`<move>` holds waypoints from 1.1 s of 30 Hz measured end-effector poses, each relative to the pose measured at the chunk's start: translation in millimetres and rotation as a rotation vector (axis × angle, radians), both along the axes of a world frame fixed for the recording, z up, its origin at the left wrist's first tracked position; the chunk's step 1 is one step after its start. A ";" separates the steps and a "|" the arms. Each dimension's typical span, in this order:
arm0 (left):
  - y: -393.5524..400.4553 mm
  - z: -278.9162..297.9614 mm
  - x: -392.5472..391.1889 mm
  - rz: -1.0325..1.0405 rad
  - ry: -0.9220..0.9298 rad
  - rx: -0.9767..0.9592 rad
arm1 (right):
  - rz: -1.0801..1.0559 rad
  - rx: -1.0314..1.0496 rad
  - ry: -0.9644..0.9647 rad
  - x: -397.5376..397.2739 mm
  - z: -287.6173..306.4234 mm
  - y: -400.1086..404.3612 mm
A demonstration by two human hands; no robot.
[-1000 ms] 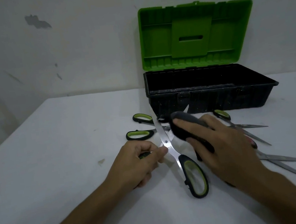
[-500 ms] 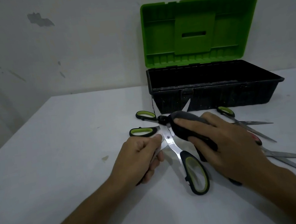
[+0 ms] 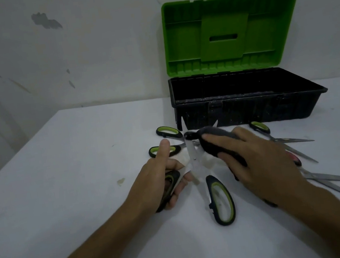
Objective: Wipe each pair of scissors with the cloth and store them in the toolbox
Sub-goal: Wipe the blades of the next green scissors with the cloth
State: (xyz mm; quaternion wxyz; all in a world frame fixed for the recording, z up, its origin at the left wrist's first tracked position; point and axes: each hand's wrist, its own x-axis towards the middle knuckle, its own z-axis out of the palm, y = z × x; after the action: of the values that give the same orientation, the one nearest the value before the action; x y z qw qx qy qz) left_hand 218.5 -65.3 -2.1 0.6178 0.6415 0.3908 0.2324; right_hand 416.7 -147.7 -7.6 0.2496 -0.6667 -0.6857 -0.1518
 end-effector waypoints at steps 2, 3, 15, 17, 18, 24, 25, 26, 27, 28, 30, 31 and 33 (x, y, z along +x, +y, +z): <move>-2.1 0.7 -0.8 0.016 -0.026 -0.021 | -0.048 0.035 0.001 6.4 2.2 -3.0; -2.9 0.8 -0.4 0.023 -0.033 -0.024 | -0.018 0.032 -0.018 6.2 3.9 -5.8; -3.2 1.8 3.4 0.066 -0.122 0.036 | 0.125 0.073 -0.258 -10.6 2.3 2.9; -3.8 2.3 4.0 0.056 -0.116 0.003 | 0.044 0.074 -0.244 -12.4 -3.7 6.2; -4.7 3.5 2.9 0.048 -0.108 -0.007 | -0.010 0.068 -0.214 -11.6 -4.3 7.7; -3.2 0.2 -2.1 0.016 -0.012 0.139 | 0.043 0.068 -0.114 -4.1 1.0 -2.7; -3.1 -1.2 -1.7 0.012 -0.001 0.168 | 0.094 0.038 -0.133 -6.8 -1.7 -4.4; -3.0 -2.9 -1.3 0.012 0.016 0.195 | 0.120 0.008 -0.132 -8.6 -3.6 -4.6; -2.4 -4.1 -0.9 0.015 0.040 0.221 | 0.111 -0.010 -0.118 -7.4 -4.4 -2.4; -1.4 -5.1 -0.8 0.019 0.066 0.238 | 0.067 -0.004 -0.097 -3.8 -4.2 1.0; 1.1 -6.4 -1.2 0.026 0.106 0.252 | -0.050 0.030 -0.035 6.1 -2.4 4.4; 2.3 -7.4 -1.2 0.025 0.121 0.263 | -0.085 0.053 -0.008 11.0 -1.2 3.6; 3.9 -8.9 -1.1 0.017 0.134 0.295 | -0.074 0.072 0.038 14.3 0.1 -0.9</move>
State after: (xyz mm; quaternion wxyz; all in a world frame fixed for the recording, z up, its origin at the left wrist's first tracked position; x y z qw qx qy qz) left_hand 217.4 -61.4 -11.0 0.4874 0.7360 0.3982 0.2493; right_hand 431.0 -148.6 -7.5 0.2806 -0.6850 -0.6498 -0.1727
